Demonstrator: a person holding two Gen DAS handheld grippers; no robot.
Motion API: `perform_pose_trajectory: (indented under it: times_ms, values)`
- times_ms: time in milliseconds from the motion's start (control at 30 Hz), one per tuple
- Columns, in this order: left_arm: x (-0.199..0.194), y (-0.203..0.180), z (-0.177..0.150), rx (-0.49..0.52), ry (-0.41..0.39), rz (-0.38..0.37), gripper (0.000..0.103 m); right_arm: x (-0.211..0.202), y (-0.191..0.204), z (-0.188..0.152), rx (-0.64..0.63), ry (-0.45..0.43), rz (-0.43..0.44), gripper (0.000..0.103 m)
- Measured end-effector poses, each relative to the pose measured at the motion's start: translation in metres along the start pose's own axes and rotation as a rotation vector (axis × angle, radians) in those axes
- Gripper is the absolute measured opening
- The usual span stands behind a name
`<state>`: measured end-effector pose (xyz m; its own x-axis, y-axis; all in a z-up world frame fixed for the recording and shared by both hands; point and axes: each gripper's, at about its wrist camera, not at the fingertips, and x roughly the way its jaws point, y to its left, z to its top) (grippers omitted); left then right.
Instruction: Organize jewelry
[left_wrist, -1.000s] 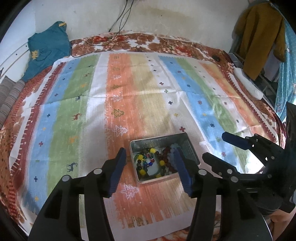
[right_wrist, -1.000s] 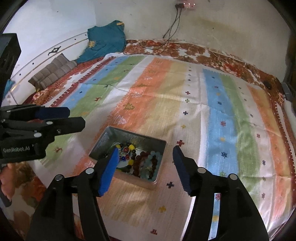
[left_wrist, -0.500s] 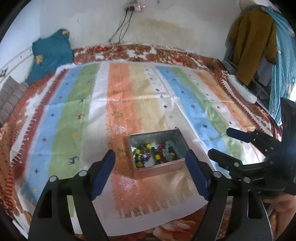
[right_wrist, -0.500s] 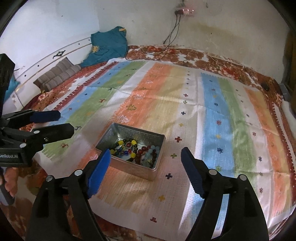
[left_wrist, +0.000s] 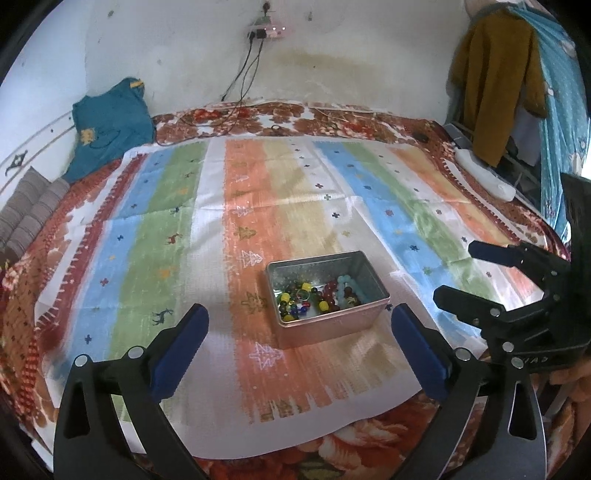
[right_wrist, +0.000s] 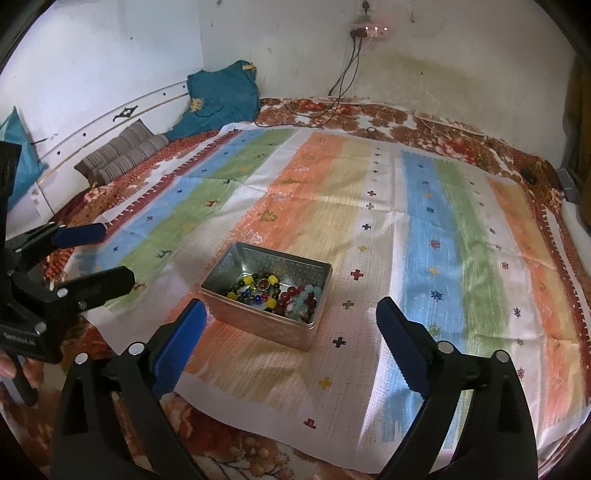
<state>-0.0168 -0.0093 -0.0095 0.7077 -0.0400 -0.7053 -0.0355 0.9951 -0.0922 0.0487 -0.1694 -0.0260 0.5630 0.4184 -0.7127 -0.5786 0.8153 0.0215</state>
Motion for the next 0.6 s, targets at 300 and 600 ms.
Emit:
perform_pose_trajectory:
  times_ms: [300,600]
  values:
    - [-0.005,-0.001,-0.003,0.013,-0.015,0.01,0.097,-0.008,0.0,-0.003,0.004,-0.027,0.006,0.096]
    - [-0.012,-0.002,-0.003,0.012,-0.045,0.031,0.097,-0.014,-0.001,-0.005,0.003,-0.049,0.012,0.096]
